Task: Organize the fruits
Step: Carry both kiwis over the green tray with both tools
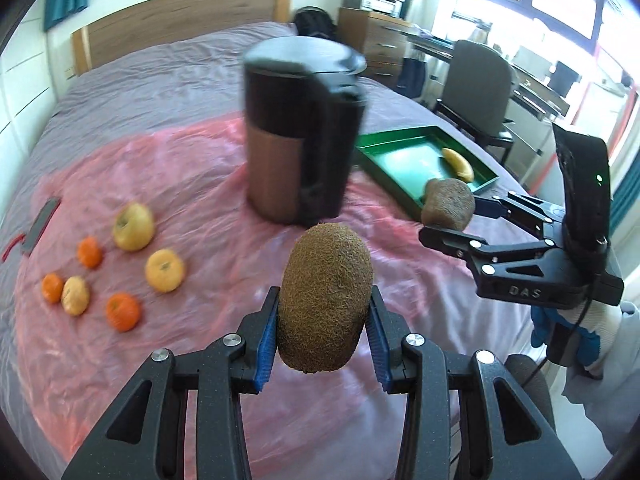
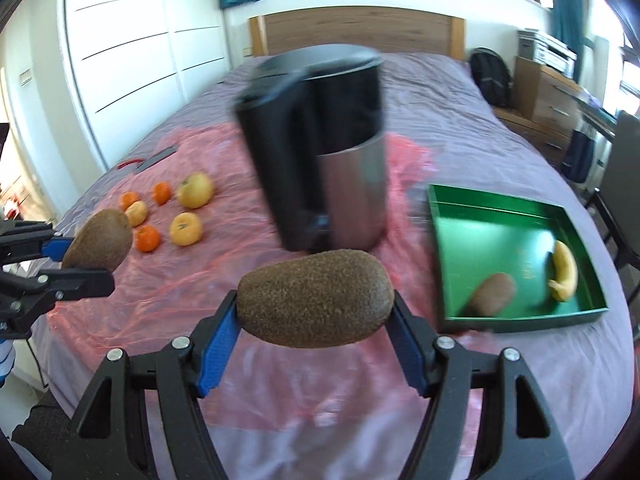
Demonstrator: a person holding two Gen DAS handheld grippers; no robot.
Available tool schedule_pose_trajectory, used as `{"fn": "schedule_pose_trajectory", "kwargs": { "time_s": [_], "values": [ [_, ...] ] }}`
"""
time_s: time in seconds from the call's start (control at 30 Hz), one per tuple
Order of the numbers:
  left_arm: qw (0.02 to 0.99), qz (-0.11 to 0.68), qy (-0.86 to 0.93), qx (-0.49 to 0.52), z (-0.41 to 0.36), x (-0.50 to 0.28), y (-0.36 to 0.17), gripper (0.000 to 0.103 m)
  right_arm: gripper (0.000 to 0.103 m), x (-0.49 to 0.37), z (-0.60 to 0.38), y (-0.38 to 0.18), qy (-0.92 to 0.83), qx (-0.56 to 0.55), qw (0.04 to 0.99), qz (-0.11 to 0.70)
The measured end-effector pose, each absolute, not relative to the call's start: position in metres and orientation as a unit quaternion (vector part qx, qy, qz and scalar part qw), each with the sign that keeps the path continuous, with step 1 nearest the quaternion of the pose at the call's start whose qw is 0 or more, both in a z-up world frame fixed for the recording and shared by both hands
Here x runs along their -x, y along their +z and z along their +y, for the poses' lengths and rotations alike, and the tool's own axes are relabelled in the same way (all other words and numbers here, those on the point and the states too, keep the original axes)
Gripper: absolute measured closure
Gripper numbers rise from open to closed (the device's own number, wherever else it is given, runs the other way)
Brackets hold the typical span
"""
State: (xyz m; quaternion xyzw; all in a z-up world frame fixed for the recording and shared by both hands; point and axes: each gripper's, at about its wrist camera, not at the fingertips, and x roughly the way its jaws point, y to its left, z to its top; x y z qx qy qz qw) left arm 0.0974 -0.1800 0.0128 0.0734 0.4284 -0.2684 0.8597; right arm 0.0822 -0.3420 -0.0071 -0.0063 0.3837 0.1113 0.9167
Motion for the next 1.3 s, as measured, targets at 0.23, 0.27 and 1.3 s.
{"fn": "schedule_pose_trajectory", "kwargs": {
  "time_s": [0.23,0.27,1.3],
  "values": [
    [0.844,0.42,-0.318,-0.098,-0.271,-0.114,0.023,0.068,0.033,-0.101,-0.425,-0.005,0.041,-0.023,0.927,0.371],
    [0.843,0.42,-0.321,-0.101,-0.282,-0.117,0.023,0.068,0.033,-0.105,-0.436,-0.006,0.033,-0.027,0.928,0.37],
    [0.792,0.499,-0.319,-0.146,-0.47,-0.258,-0.099,0.068,0.033,-0.296,-0.623,-0.1,-0.064,-0.043,0.889,0.451]
  ]
}}
